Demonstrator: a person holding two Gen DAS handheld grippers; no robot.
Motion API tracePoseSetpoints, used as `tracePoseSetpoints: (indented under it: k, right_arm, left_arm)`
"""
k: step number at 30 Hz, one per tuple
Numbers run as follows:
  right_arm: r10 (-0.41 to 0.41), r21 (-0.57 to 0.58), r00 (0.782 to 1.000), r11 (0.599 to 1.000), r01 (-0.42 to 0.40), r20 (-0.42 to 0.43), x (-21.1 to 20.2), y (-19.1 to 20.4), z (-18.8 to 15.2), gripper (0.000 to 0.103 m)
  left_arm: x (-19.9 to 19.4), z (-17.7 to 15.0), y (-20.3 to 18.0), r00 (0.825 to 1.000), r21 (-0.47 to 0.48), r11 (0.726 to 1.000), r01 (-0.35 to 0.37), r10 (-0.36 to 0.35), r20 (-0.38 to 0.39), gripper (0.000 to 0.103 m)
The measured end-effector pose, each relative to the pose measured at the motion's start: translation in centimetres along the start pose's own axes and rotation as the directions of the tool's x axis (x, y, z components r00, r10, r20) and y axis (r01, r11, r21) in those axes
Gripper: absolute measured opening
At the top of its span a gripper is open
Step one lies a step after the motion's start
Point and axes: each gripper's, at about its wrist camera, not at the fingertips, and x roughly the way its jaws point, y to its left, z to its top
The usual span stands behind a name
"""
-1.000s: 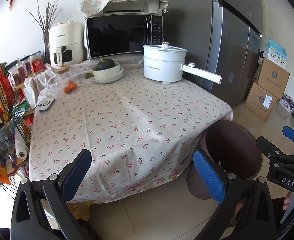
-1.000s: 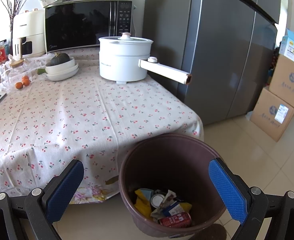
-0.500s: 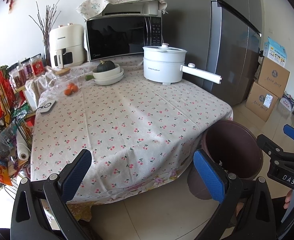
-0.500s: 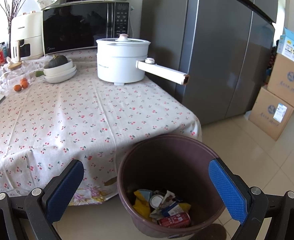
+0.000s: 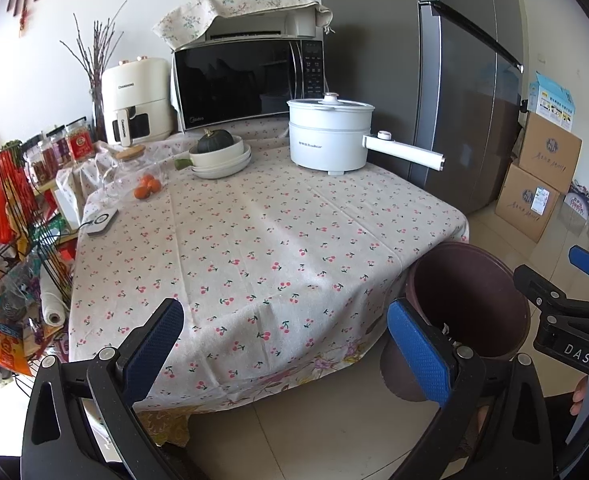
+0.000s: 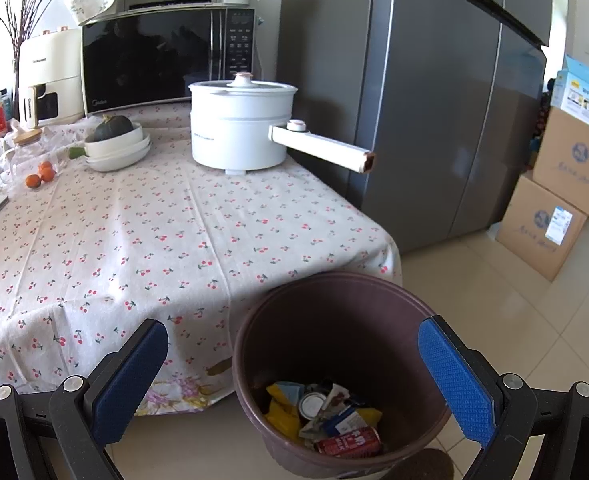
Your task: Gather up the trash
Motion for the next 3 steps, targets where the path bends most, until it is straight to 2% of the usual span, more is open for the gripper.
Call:
tracePoseSetpoints:
  k: [3]
  right_arm:
    - [0.006, -0.005, 1.000, 1.000, -0.006, 0.003, -0.07, 0.12, -0.01, 0.103]
  left_arm:
    - [0.12, 0.19, 0.16, 1.000, -0.006, 1.000, 0.018, -0.018, -0.010, 0.103]
